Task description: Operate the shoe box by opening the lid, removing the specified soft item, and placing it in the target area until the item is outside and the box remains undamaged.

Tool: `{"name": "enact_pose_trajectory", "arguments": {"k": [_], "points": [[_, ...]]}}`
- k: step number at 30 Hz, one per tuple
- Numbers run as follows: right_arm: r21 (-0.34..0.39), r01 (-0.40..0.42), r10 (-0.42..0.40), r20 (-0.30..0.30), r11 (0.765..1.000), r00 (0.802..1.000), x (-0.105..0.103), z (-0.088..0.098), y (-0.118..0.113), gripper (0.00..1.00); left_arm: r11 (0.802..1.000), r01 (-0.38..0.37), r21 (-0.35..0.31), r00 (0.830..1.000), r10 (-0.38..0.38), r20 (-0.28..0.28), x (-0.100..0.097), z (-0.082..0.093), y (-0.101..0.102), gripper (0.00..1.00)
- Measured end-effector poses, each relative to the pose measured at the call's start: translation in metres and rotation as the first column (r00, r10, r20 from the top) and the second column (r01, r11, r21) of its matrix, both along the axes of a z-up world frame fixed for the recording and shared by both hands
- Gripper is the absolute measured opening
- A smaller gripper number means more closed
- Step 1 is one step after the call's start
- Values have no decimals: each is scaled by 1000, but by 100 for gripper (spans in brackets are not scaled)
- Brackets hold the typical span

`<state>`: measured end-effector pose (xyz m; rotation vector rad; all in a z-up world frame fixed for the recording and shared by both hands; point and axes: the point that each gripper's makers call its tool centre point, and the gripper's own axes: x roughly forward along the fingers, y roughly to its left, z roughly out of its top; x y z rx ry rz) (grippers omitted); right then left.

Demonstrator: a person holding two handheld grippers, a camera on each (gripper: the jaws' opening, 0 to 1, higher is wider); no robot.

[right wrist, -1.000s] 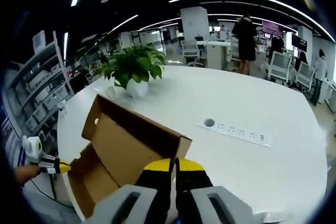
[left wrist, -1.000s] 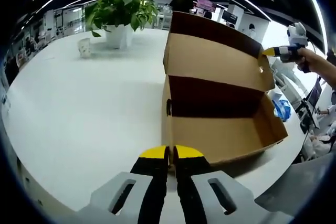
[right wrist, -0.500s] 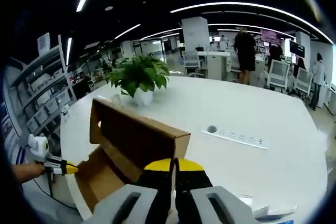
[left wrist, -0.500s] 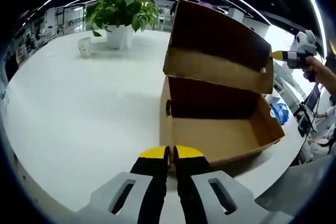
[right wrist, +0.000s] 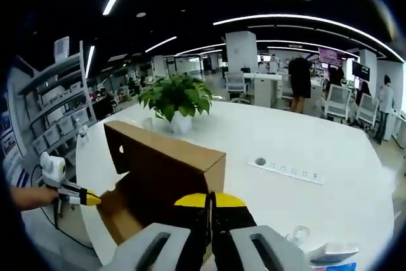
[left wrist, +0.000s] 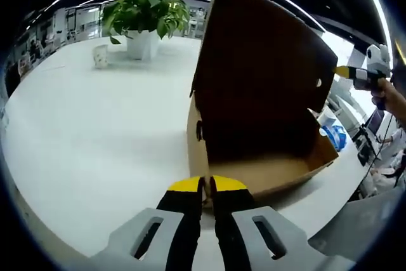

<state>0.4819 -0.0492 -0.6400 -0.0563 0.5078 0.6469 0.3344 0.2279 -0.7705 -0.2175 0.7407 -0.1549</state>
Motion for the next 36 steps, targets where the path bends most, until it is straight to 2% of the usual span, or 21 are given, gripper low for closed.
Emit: {"name": "enact_pose_trajectory", "arguments": {"k": [7,8,15,18,27,36], "points": [[15,-2,1,17,1000,1000,-17,-2,-1,0,1000,-2,-4,1000,2,5,1,0,0,3],[17,-4,4,24,1000,1000,-26,-4,-2,0,1000,-3,-5,1000,3,7,1,0,0,3],[30,-2,1,22,1000,1000,-41,-10,-4,0,1000,9,-3,1000,-9,17,0,0,-1,3],[61,18,-18,14,998,1000,-49,-14,-6,0,1000,6,-6,1000,-6,29,0,0,-1,4],[101,43,-43,-2,994,999,-61,-20,-6,0,1000,18,-4,999,-18,47,0,1,-1,5],[94,29,-29,-7,995,1000,-71,-26,-5,0,1000,21,9,997,-22,75,-1,10,2,4]]}}
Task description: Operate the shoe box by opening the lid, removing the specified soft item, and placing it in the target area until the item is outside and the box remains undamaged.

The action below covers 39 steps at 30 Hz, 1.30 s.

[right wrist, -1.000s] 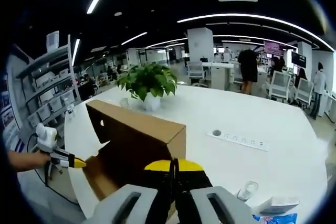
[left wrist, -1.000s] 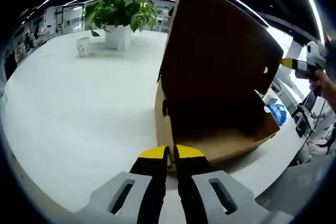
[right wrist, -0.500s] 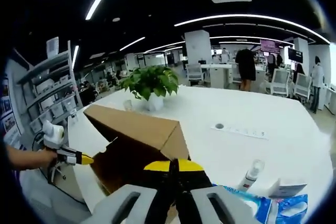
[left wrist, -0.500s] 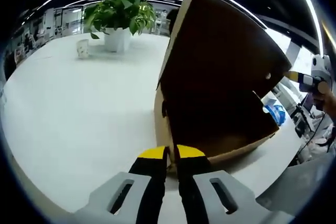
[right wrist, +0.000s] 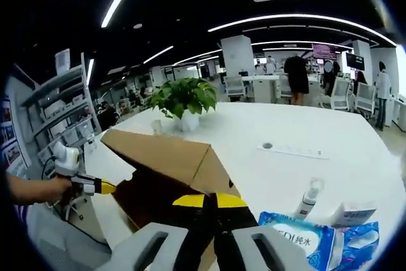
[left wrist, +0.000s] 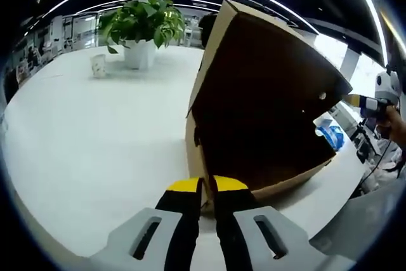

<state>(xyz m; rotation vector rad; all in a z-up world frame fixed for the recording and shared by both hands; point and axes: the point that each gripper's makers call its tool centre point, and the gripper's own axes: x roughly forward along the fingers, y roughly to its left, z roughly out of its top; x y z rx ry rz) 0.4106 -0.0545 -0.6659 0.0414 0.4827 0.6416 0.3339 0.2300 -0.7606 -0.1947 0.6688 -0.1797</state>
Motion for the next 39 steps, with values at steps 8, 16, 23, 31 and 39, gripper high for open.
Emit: {"name": "enact_pose_trajectory", "arguments": {"k": [8,16,23,31,39], "points": [[-20,-7,7,11,1000,1000,-6,-4,0,0,1000,-16,17,997,15,72,5,29,9,4],[-24,-10,10,7,1000,1000,-10,-7,-1,0,999,-14,41,989,8,150,15,61,10,5],[-31,-15,15,10,999,1000,-14,-9,-1,0,996,1,93,973,-23,231,22,86,8,6],[-39,-22,22,6,999,1000,-17,-14,-1,0,991,33,128,966,-65,250,26,92,3,5],[-52,-29,29,8,998,1000,-20,-18,0,0,989,43,141,964,-79,254,24,89,5,6]]}}
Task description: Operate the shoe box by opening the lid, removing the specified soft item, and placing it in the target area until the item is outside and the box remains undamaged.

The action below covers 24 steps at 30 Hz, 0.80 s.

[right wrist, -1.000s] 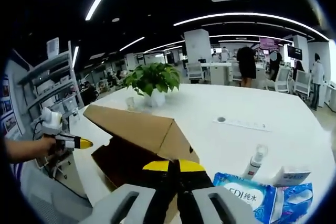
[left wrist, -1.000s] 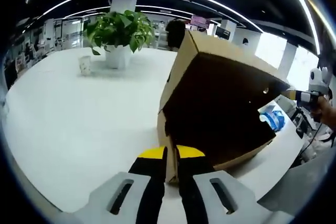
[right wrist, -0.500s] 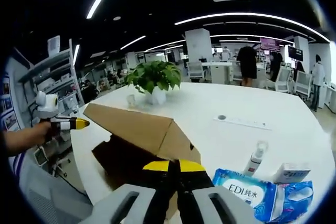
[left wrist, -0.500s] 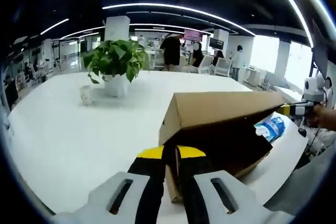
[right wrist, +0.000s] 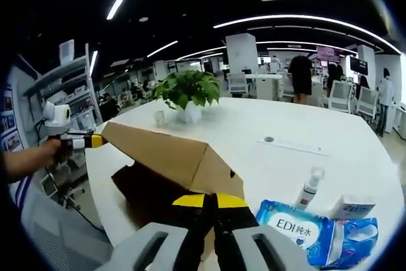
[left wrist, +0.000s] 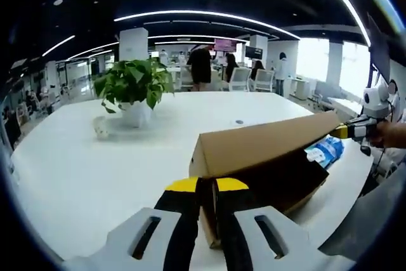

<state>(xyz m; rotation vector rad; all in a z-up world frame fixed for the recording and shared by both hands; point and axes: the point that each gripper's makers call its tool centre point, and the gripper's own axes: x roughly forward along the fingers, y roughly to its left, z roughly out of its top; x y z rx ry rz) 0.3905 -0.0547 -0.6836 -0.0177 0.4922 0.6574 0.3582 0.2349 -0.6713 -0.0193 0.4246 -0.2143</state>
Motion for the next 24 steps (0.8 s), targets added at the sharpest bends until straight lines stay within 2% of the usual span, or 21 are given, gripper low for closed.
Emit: {"name": "enact_pose_trajectory", "arguments": {"k": [14,24], "points": [[-71,-60,63,43,996,997,-10,-12,0,0,1000,24,9,999,-23,-38,-10,-14,-1,6],[-94,-105,110,50,990,993,-17,-20,1,2,998,53,21,997,-51,-66,-18,-24,-6,9]]}}
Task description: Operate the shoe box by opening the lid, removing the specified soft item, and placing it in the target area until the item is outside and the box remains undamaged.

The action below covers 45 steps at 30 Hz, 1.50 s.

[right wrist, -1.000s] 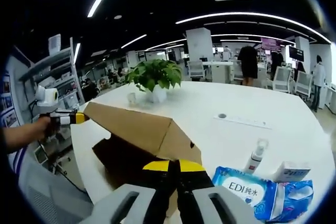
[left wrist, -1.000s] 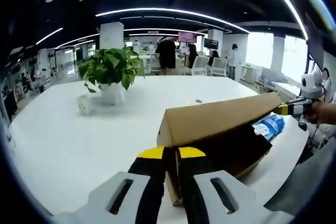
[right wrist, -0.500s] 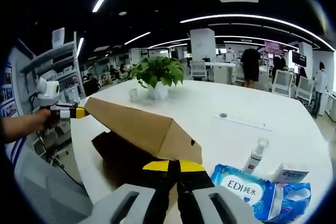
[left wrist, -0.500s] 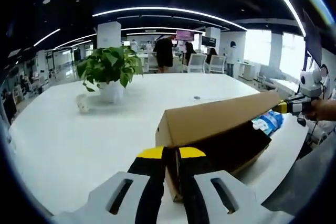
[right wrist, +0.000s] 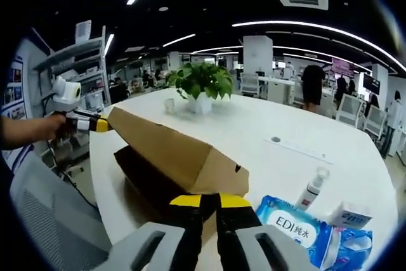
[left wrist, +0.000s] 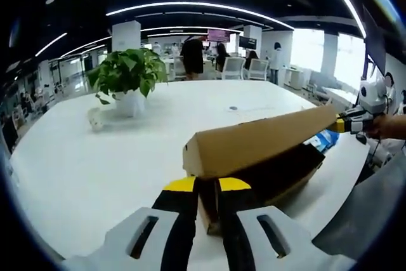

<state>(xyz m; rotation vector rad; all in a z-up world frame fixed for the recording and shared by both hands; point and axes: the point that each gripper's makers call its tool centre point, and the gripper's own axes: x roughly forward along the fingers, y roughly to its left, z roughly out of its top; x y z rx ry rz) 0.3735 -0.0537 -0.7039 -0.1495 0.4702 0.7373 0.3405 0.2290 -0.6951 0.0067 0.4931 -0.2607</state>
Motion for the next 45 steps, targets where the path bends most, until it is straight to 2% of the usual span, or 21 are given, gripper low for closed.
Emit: {"name": "enact_pose_trajectory", "arguments": {"k": [10,19,28,38,45], "points": [[-11,-43,43,-14,999,999,-7,-10,2,6,999,30,11,999,-30,-27,-7,-9,-4,12],[-17,-87,86,-34,996,996,-15,-21,8,14,997,75,27,996,-73,-59,-13,-20,-9,18],[-63,-130,128,-29,990,991,-21,-31,9,18,993,110,48,990,-105,-90,-18,-32,-13,24],[-89,-150,147,-43,985,988,-26,-43,10,21,990,121,66,986,-113,-123,-23,-46,-16,26],[-106,-154,150,-50,982,987,-26,-48,11,23,986,136,101,983,-122,-137,-24,-54,-15,26]]}}
